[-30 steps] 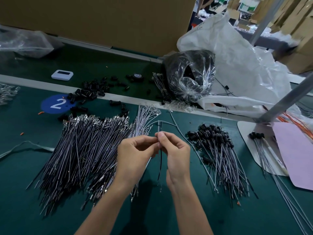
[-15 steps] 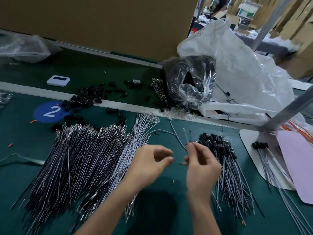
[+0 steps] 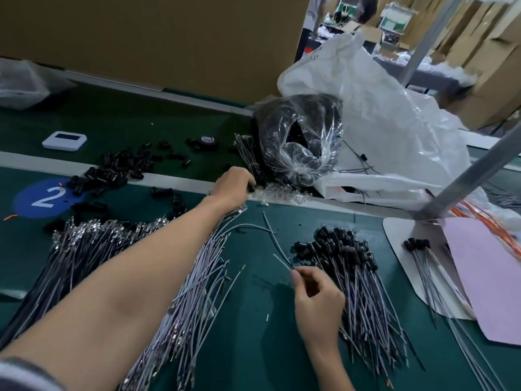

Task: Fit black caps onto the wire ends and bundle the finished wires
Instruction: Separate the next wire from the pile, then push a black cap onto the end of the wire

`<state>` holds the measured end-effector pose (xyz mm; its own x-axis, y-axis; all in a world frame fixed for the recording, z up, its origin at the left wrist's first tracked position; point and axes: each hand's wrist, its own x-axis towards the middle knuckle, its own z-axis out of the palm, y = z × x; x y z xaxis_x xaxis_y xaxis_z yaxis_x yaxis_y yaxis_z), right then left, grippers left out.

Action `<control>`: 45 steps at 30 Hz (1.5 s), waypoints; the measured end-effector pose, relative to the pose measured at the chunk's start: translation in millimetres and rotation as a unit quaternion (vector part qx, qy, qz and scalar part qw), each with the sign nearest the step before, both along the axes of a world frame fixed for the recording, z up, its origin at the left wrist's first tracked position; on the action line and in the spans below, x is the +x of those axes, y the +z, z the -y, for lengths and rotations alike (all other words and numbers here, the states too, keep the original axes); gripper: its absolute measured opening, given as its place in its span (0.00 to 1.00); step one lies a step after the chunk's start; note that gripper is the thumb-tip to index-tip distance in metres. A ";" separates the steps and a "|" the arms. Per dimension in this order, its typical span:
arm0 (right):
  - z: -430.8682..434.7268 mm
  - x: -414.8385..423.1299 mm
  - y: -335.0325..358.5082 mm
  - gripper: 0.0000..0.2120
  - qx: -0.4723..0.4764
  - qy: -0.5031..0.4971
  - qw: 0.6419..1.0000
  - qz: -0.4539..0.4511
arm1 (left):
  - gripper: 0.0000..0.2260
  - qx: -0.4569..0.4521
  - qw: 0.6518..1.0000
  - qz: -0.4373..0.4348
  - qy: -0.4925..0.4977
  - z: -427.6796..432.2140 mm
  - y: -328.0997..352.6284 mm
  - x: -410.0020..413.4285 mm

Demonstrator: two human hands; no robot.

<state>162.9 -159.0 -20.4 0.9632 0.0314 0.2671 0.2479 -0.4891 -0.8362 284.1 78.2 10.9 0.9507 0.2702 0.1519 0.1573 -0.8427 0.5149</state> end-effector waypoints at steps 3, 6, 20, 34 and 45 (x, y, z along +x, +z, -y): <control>0.0 0.9 -0.3 0.09 -0.003 0.011 1.000 0.008 | 0.24 0.043 0.998 -0.014 -0.033 -6.8 -6.5 12.8; -0.2 1.6 -0.8 0.09 -0.008 0.013 1.000 0.010 | 0.13 0.084 0.994 -0.022 -0.072 -9.4 -5.8 20.7; 1.5 4.5 -3.3 0.04 0.027 0.012 1.000 -0.006 | 0.07 -0.347 0.928 0.127 0.043 27.3 31.9 -130.2; -8.2 -13.6 16.2 0.05 0.106 0.118 0.976 0.148 | 0.09 -0.440 0.875 0.201 0.037 63.2 3.7 -216.8; -25.1 -12.7 17.8 0.03 0.098 0.183 0.961 0.181 | 0.10 -0.467 0.847 0.251 0.034 67.8 -5.2 -213.4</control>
<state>150.2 -133.8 -2.5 0.7398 0.2643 0.6188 0.6659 -0.1557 -0.7296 70.7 10.4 5.7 0.8072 0.5470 0.2218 -0.2466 -0.0289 0.9687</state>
